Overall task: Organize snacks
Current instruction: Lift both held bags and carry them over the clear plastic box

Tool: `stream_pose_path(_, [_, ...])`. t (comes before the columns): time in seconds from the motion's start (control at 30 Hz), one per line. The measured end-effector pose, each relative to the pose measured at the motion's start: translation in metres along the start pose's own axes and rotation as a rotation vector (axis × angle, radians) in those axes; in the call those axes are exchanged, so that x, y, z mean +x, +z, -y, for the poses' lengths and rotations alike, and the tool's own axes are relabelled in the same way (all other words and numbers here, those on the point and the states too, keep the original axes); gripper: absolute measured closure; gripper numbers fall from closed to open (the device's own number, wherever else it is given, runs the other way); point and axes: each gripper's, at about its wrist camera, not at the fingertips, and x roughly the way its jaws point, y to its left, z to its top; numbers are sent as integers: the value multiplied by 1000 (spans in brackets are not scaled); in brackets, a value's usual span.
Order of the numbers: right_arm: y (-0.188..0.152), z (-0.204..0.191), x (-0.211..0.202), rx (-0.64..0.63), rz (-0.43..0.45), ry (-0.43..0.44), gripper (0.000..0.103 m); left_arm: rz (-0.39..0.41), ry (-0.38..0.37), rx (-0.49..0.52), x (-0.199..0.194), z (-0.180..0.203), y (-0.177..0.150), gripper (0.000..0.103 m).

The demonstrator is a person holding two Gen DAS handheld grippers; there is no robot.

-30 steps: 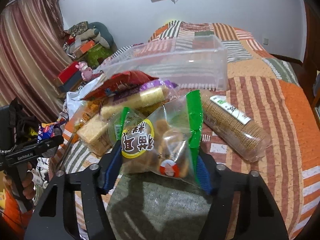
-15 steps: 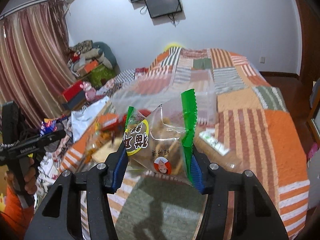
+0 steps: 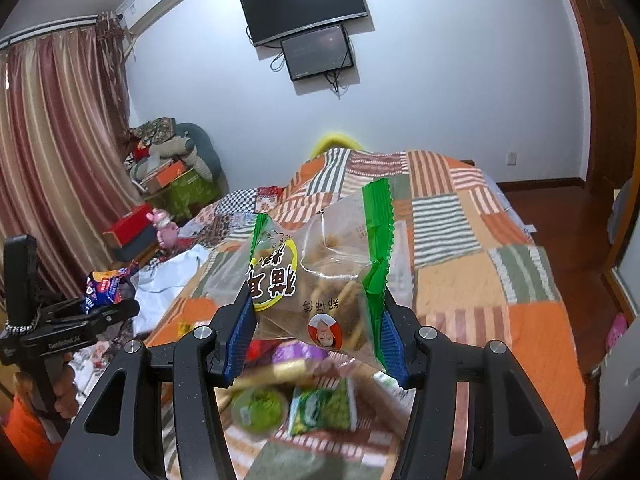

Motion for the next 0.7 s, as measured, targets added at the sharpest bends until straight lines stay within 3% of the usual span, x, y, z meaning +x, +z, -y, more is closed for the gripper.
stream_pose_path(0.37, [16,6,27,-24,-17,-24,51,-49,-28,-28,55,5,39,39])
stream_pose_path(0.7, [21,14,58,-27,-72,-11,51,-118,-28,-36,100,9,54,39])
